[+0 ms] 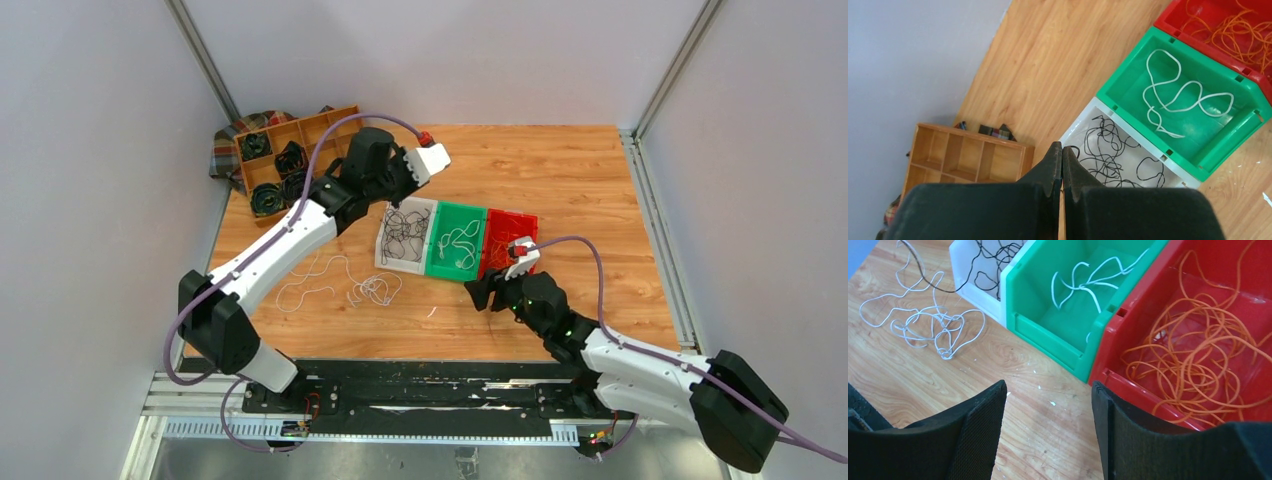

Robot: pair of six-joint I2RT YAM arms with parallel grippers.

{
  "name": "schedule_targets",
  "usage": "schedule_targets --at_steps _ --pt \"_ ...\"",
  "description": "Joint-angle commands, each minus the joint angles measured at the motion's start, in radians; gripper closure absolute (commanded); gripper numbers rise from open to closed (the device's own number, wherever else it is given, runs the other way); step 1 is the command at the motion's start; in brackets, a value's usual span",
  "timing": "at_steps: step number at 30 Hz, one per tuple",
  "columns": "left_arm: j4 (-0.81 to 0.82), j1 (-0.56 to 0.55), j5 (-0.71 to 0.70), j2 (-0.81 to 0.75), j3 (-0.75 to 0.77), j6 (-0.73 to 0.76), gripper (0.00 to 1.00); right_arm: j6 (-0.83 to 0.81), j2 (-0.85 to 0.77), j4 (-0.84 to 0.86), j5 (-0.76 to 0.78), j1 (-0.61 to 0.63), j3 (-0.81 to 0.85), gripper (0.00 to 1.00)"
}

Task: Untangle the cables
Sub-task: Place the cable in the bin.

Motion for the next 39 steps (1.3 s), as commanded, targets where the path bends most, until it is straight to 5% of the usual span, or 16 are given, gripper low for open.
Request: schedule_targets --at_steps 1,17,26,39 --pt "0.027 -0.008 0.031 0.043 0.003 0.028 1.00 0.048 -0.033 0.055 0.030 -0.041 -0.042 0.37" --pt "0.034 -0.015 0.014 0.341 0.231 0.142 1.00 0.098 -0.048 0.130 -0.031 -0.104 -0.102 0.37" --pt "0.018 -0.015 0.013 0.309 -0.002 0.157 1.00 0.108 -0.055 0.135 -0.035 -0.114 -0.110 0.38" --pt "0.022 -0.002 -0.038 0.470 0.031 0.218 1.00 0.125 -0.063 0.150 -0.029 -0.118 -0.127 0.39"
